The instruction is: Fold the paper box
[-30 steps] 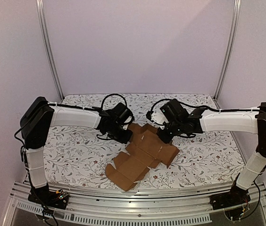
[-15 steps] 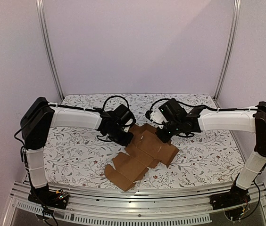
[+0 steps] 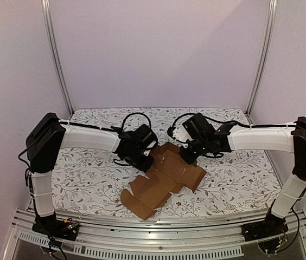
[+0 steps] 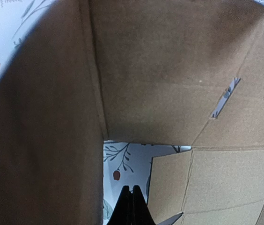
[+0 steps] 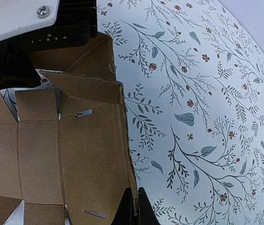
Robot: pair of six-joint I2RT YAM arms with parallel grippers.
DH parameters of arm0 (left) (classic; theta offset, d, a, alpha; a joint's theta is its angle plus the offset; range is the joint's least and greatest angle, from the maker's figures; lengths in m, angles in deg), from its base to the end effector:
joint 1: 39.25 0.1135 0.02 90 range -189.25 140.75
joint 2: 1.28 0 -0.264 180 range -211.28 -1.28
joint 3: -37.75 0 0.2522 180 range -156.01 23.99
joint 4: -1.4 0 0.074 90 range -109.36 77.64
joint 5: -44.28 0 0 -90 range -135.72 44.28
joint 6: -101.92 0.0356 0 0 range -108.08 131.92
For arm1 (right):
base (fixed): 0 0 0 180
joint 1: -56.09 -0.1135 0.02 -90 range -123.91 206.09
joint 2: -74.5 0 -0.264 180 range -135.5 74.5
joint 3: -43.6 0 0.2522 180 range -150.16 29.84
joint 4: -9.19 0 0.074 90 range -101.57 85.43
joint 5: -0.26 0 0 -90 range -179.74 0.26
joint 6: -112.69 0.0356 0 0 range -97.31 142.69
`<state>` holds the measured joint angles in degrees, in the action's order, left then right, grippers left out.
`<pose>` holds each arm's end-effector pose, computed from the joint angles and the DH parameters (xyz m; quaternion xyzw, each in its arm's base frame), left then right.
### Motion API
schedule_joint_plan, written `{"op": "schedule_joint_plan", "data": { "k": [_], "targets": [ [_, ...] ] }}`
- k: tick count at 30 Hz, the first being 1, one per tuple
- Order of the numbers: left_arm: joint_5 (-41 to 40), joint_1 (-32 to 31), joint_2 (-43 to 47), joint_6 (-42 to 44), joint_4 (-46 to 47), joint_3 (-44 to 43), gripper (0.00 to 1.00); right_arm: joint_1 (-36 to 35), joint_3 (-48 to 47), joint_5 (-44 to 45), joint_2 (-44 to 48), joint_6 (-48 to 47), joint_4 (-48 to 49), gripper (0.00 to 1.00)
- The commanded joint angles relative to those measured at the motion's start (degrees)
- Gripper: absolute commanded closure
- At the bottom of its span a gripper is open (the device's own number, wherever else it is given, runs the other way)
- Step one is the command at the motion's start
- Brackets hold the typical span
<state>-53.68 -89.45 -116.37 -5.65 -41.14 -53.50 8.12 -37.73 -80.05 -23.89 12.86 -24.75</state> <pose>0.2639 -0.3091 0.1506 0.2607 0.9411 -0.0574 0.2074 0.2510 0.2695 0.2159 -0.4293 0.8359 0.0334 0.3404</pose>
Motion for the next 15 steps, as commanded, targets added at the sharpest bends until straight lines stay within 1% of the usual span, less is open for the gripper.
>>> {"op": "schedule_joint_plan", "data": {
  "k": [1, 9, 15],
  "targets": [
    [1.03, -1.38, -1.80, 0.34, -2.24, -0.31, 1.00, 0.48, -1.42, 0.24, -0.22, 1.55, 0.21, 1.00],
    [6.14, -1.49, 0.35, -0.43, -0.63, 1.39, 1.00, 0.49, -1.27, 1.76, 0.04, 2.24, 0.33, 1.00],
    [10.28, -1.93, 3.04, -1.42, 2.38, 2.96, 1.00, 0.42, -0.95, 2.50, -0.05, 2.48, 0.41, 1.00]
  ]
}}
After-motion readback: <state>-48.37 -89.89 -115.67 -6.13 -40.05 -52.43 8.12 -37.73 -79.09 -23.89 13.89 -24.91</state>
